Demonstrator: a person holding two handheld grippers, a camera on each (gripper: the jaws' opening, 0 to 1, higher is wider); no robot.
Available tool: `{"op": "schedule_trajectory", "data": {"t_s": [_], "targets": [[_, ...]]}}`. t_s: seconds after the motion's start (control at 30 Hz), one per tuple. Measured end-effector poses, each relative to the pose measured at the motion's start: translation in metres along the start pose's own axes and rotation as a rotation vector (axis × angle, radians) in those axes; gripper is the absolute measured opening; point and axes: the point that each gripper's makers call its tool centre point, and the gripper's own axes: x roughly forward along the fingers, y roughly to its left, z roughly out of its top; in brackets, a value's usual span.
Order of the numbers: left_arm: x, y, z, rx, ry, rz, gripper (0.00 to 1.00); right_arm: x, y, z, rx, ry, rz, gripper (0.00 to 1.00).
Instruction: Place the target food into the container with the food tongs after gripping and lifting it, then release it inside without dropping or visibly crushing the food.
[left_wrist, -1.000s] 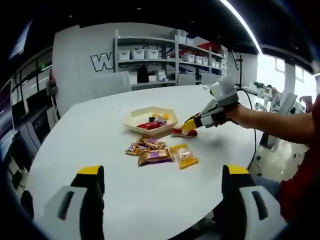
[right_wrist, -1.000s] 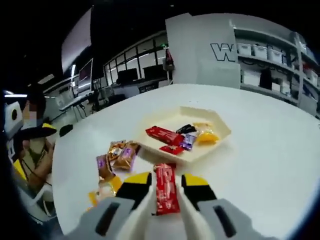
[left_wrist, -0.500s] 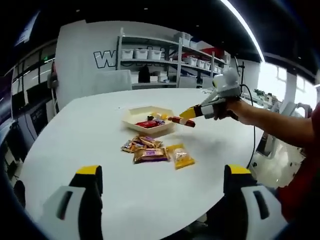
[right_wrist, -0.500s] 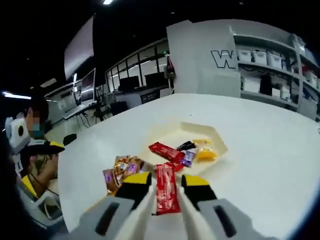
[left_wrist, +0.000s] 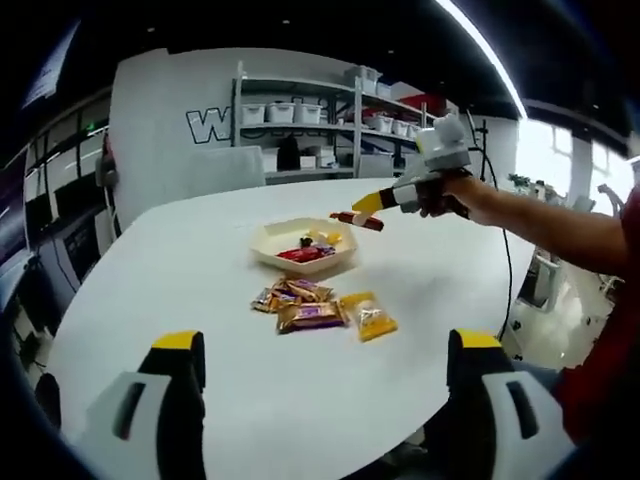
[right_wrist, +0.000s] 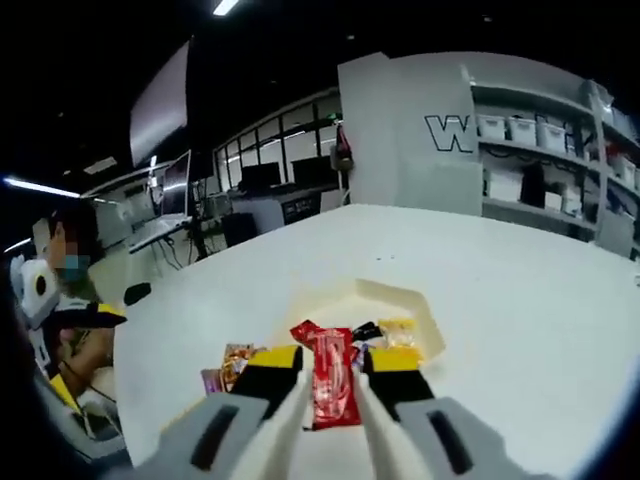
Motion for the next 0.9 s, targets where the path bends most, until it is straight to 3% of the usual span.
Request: {"op": "schedule_trajectory", "data": {"t_s": [0.5, 0.6, 0.7, 0.9], "targets": [[0.001, 0.01, 0.003, -0.048, -0.008, 0.011, 0.99, 0.024, -0.006, 0.026, -0.038, -0.018, -0.005, 0.19], [0.001, 0.012, 0.005, -0.048, -0.008, 0.013, 0.99, 0.027, -0.011, 0.035, -0.068, -0.057, -0.022, 0.21], [0.0, 0.013, 0.005, -0.046, -0.007, 0.017, 0.99, 0.026, -0.017, 0.042, -0.095, -0.085, -0.05, 0.24], [-0.002, 0.015, 0.006, -0.053, -0.012, 0.021, 0.98, 0.02, -0.016, 0.043, -0.059, -0.096, -0.04, 0.24]]}}
